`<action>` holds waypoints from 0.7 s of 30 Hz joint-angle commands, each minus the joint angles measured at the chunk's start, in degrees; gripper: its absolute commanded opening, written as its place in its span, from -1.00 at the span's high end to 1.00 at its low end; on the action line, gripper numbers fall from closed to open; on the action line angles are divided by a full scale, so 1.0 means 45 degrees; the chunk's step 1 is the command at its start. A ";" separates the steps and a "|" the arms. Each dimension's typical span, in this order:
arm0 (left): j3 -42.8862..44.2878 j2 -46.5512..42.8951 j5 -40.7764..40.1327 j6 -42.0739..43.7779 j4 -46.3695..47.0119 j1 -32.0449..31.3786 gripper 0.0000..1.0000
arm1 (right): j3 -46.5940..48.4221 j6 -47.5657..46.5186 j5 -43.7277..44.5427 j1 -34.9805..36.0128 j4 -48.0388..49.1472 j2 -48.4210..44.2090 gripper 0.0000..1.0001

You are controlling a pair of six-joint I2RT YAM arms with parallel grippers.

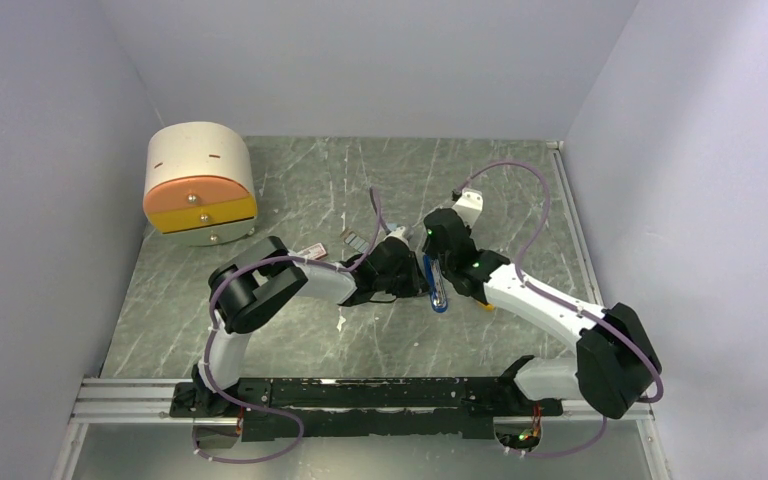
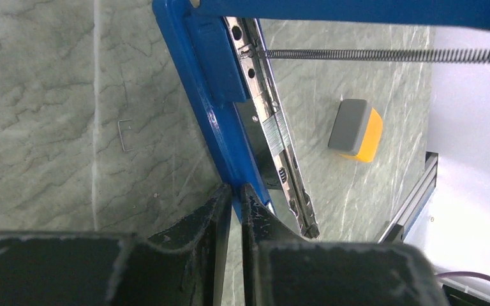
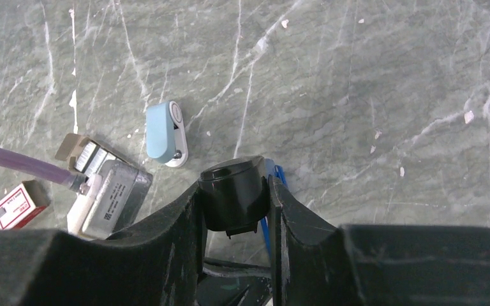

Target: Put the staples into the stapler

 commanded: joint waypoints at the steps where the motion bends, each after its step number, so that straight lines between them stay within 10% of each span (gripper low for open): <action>1: -0.1022 0.1625 -0.0760 0.0283 -0.3129 -0.0122 0.64 | -0.1026 0.1789 -0.1562 0.0372 -0.2033 0.0417 0.70; 21: -0.0777 0.1859 -0.0565 0.0411 -0.3146 0.0135 0.65 | -0.2697 0.2018 -0.1768 0.0509 -0.1188 -0.0188 0.73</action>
